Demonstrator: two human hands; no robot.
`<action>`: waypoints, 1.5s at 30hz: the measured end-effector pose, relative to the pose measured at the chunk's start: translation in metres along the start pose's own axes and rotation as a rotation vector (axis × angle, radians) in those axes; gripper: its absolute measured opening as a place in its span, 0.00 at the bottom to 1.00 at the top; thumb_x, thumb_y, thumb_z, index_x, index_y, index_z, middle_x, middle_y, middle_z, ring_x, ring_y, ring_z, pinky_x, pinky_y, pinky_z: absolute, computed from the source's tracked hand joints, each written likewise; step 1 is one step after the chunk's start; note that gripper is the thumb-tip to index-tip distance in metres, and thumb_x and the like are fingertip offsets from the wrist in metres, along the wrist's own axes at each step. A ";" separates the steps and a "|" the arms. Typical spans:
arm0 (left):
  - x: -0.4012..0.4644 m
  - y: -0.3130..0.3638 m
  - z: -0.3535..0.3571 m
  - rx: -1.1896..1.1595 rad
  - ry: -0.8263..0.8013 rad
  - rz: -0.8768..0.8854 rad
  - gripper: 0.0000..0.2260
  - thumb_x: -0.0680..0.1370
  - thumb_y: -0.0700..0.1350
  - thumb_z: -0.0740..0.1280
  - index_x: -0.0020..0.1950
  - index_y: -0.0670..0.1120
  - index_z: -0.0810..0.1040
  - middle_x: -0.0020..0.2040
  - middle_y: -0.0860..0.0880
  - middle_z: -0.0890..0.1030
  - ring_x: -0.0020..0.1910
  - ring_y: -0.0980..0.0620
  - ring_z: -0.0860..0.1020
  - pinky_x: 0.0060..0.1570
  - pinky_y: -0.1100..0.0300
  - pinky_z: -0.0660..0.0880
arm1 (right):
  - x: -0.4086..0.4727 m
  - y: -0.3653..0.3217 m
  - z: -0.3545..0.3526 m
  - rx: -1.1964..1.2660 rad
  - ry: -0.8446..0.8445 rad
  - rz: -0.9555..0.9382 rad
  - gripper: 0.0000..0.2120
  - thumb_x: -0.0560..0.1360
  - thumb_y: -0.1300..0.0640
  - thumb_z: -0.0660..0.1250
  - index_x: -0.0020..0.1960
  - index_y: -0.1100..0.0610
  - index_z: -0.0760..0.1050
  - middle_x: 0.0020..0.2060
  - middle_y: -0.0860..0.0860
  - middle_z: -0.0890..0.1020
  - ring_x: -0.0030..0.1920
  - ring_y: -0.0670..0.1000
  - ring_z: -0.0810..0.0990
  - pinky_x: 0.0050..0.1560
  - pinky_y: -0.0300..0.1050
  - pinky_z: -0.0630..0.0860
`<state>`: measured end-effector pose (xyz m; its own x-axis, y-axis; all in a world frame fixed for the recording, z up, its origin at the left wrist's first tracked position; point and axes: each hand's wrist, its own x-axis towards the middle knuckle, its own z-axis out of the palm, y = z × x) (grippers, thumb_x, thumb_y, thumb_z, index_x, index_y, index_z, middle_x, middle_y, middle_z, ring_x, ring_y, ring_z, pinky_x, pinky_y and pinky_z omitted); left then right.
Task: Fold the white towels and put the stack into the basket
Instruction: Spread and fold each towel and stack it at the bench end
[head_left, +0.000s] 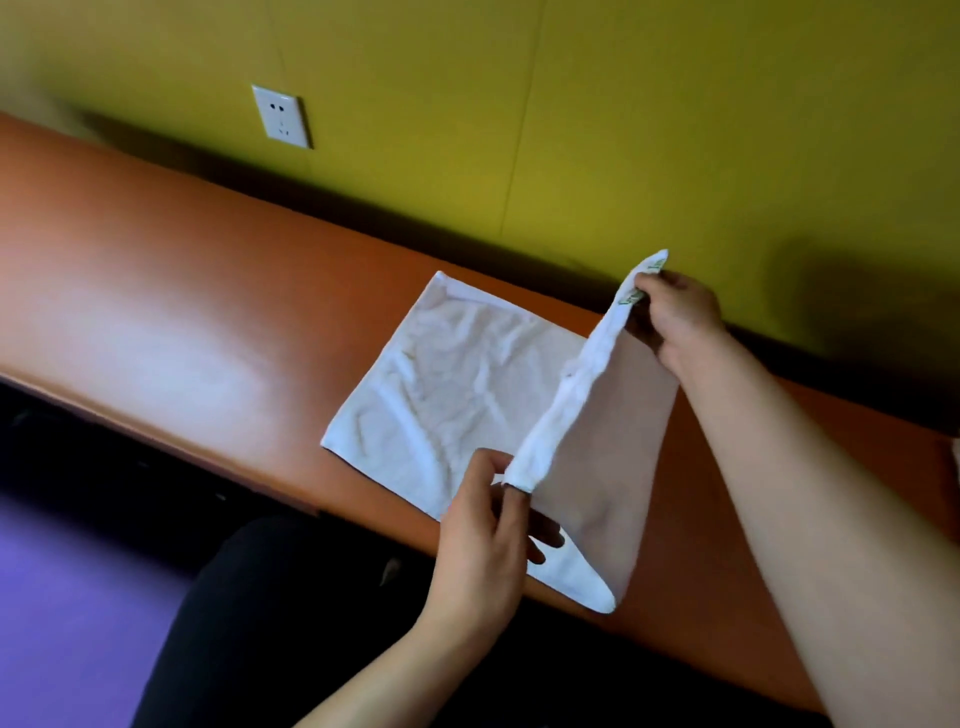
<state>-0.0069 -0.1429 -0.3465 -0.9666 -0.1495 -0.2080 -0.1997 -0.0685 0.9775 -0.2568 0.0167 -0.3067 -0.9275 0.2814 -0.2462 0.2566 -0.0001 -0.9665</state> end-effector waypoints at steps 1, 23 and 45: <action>0.004 0.002 -0.011 -0.014 0.047 0.003 0.09 0.85 0.47 0.56 0.47 0.46 0.71 0.34 0.42 0.84 0.31 0.49 0.80 0.34 0.57 0.77 | 0.001 -0.003 0.018 -0.012 -0.011 -0.013 0.05 0.77 0.62 0.66 0.45 0.54 0.79 0.37 0.54 0.81 0.33 0.50 0.81 0.34 0.42 0.79; 0.096 -0.052 -0.183 1.070 0.306 -0.223 0.10 0.75 0.50 0.64 0.45 0.43 0.74 0.44 0.42 0.80 0.46 0.37 0.79 0.43 0.51 0.75 | -0.046 0.080 0.130 -0.484 -0.171 -0.154 0.09 0.78 0.53 0.64 0.58 0.51 0.74 0.44 0.52 0.82 0.34 0.49 0.80 0.35 0.44 0.76; 0.055 -0.021 -0.139 0.578 0.180 -0.249 0.11 0.72 0.43 0.70 0.52 0.45 0.74 0.45 0.42 0.83 0.41 0.41 0.84 0.42 0.46 0.83 | -0.206 0.157 -0.055 -0.542 0.193 0.014 0.08 0.80 0.57 0.63 0.56 0.61 0.75 0.52 0.59 0.81 0.49 0.58 0.77 0.46 0.46 0.68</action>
<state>-0.0341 -0.2870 -0.3834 -0.8486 -0.3635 -0.3844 -0.5165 0.4114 0.7510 -0.0101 0.0116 -0.4034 -0.8694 0.4553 -0.1922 0.4189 0.4726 -0.7753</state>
